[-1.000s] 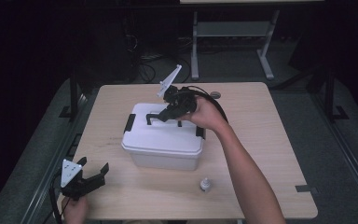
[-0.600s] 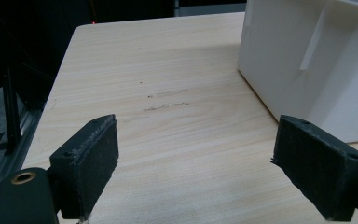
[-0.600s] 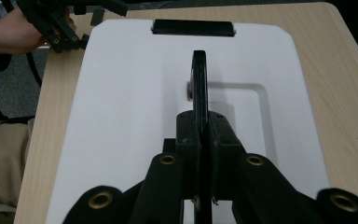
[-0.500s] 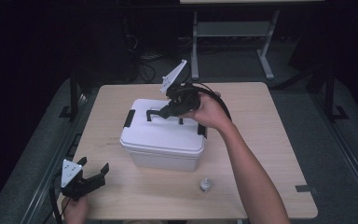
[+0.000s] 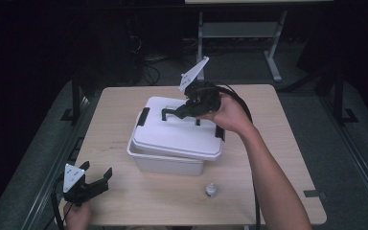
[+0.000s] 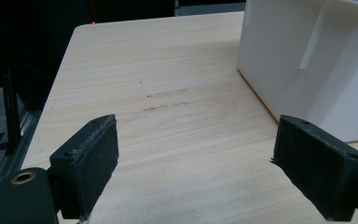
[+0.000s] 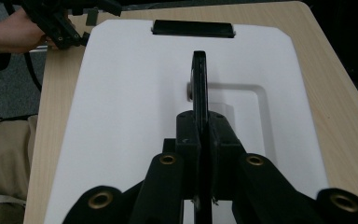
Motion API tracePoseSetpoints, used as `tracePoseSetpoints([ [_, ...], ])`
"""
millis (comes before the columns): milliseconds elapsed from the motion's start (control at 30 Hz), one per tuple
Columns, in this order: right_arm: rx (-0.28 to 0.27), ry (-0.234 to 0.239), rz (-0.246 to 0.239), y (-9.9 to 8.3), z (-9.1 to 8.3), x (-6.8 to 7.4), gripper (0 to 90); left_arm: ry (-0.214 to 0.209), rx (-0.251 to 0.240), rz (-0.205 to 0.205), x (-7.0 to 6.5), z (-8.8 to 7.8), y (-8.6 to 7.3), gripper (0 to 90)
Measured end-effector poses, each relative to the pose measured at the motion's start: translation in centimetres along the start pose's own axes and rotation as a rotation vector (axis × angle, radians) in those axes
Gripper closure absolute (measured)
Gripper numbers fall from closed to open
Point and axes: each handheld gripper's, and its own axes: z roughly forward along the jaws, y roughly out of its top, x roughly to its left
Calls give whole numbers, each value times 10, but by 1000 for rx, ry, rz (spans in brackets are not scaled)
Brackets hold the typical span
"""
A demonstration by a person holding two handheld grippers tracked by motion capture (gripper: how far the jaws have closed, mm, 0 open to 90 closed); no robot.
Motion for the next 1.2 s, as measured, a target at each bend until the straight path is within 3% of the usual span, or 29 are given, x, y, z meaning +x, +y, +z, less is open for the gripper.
tracePoseSetpoints([
  [467, 12, -60, 21, -21, -37, 5, 842, -5, 3, 10, -3, 2, 0, 130],
  [1200, 12, -154, 112, -81, -93, 15, 842, 0, 8, 23, -6, 2, 1, 130],
])
